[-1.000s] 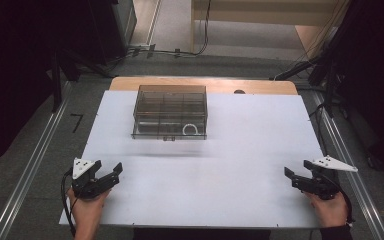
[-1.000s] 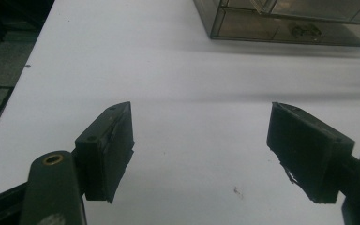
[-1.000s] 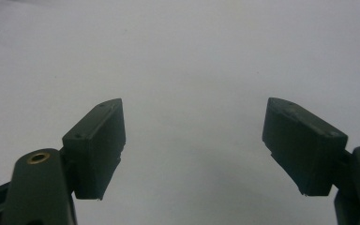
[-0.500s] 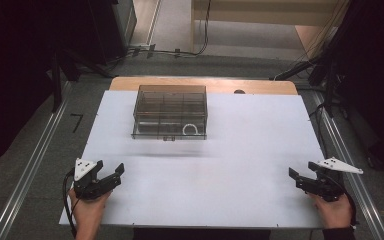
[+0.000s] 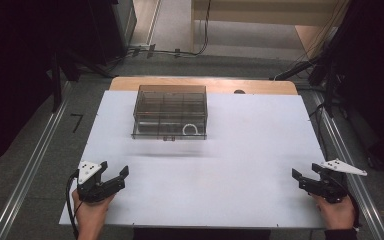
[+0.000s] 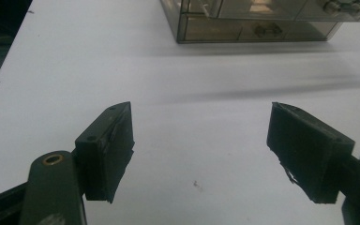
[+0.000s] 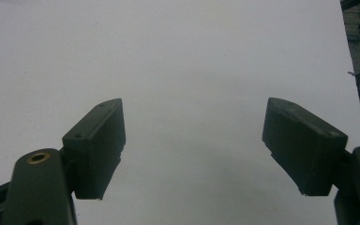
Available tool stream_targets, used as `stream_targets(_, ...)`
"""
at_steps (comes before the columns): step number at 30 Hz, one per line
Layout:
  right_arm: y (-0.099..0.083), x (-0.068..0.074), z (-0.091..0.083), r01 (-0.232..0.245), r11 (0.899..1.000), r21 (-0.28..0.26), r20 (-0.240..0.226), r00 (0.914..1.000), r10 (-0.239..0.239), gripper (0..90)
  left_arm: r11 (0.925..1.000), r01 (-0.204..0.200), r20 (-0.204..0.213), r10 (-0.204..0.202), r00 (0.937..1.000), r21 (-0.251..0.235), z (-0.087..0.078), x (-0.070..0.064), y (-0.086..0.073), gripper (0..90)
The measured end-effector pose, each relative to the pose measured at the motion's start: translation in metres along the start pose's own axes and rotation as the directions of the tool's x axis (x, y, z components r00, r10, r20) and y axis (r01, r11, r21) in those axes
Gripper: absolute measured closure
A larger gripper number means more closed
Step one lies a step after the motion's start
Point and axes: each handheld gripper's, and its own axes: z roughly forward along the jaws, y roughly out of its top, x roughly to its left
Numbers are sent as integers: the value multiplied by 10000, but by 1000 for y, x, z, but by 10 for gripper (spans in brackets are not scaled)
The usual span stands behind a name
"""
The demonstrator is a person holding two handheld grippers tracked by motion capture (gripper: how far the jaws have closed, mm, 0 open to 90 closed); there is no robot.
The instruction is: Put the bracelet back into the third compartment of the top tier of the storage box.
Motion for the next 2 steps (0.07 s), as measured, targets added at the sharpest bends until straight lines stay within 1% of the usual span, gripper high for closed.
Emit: stream_targets(2, 0, -1, -1, -31, 10000, 0, 21, 10000, 31, 198, 10000, -21, 37, 21, 10000, -67, -1, -1, 1, 236)
